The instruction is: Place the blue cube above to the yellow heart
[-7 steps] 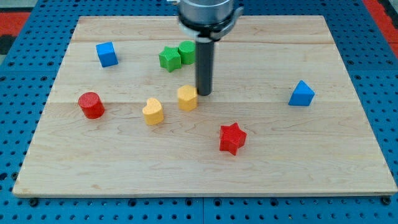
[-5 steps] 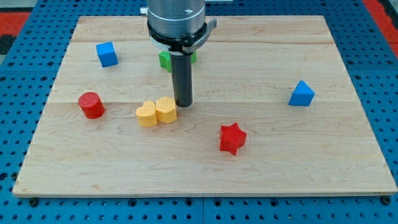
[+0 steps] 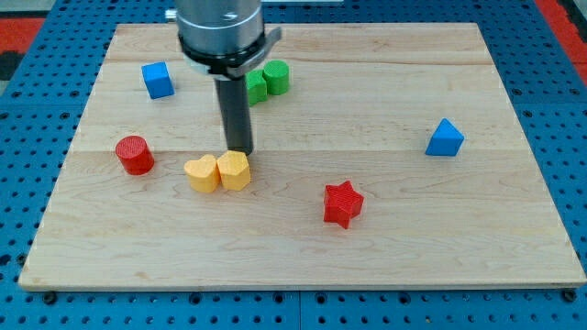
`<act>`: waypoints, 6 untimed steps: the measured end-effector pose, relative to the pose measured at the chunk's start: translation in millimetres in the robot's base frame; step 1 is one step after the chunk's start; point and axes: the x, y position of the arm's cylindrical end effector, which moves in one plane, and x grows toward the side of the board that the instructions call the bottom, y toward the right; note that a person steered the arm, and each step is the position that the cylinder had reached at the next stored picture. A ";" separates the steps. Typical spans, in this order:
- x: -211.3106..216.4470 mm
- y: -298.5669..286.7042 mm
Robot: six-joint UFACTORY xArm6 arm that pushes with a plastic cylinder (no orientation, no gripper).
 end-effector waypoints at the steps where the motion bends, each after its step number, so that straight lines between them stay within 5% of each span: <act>1: -3.4 -30.8; 6: -46.9 -129.3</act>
